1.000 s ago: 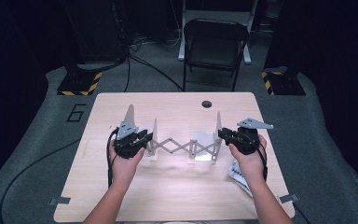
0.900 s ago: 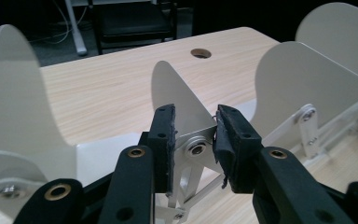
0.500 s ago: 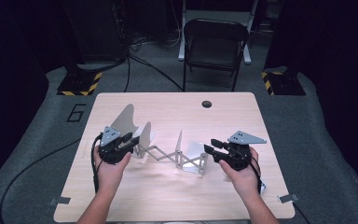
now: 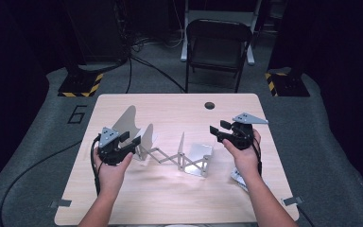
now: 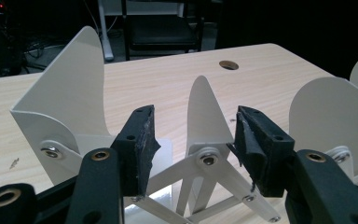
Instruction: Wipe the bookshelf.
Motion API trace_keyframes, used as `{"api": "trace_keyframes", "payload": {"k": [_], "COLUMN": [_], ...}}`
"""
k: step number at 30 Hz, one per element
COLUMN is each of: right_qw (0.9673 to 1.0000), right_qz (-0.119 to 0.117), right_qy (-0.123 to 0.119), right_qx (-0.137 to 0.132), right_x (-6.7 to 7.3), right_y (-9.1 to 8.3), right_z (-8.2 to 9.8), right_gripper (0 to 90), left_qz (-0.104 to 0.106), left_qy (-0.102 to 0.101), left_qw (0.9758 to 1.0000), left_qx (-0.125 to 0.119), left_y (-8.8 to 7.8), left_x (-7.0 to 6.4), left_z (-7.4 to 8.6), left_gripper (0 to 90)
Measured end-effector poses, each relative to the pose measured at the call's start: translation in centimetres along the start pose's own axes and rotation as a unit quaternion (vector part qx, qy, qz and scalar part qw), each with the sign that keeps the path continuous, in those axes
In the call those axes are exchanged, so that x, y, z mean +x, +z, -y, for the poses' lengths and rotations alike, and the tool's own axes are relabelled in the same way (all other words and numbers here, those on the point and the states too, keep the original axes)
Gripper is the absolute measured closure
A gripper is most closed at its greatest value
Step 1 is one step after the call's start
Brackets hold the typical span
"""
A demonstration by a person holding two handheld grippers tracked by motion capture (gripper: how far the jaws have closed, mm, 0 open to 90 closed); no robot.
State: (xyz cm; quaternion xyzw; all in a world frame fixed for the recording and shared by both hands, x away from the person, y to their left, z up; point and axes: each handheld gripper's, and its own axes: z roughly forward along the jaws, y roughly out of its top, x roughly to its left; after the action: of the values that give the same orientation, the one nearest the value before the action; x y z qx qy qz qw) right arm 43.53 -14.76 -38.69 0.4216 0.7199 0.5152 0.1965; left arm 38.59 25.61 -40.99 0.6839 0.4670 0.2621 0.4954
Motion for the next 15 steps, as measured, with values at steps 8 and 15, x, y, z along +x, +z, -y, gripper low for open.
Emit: {"api": "trace_keyframes", "payload": {"k": [8, 15], "right_qw": [0.9995, 0.9991], "right_qz": [-0.01, 0.002], "right_qy": [-0.01, -0.034], "right_qx": [0.029, 0.025], "right_x": [-0.7, -0.3], "right_y": [1.2, 0.9], "right_z": [-0.4, 0.0], "right_gripper": [54.2, 54.9], "left_qz": [0.002, -0.016], "left_qy": [-0.006, -0.013], "left_qw": [1.0, 0.9993], "left_qx": [-0.005, 0.031], "left_y": [-0.2, -0.2], "left_x": [0.2, 0.8], "left_z": [-0.5, -0.8], "left_gripper": [48.7, 44.4]}}
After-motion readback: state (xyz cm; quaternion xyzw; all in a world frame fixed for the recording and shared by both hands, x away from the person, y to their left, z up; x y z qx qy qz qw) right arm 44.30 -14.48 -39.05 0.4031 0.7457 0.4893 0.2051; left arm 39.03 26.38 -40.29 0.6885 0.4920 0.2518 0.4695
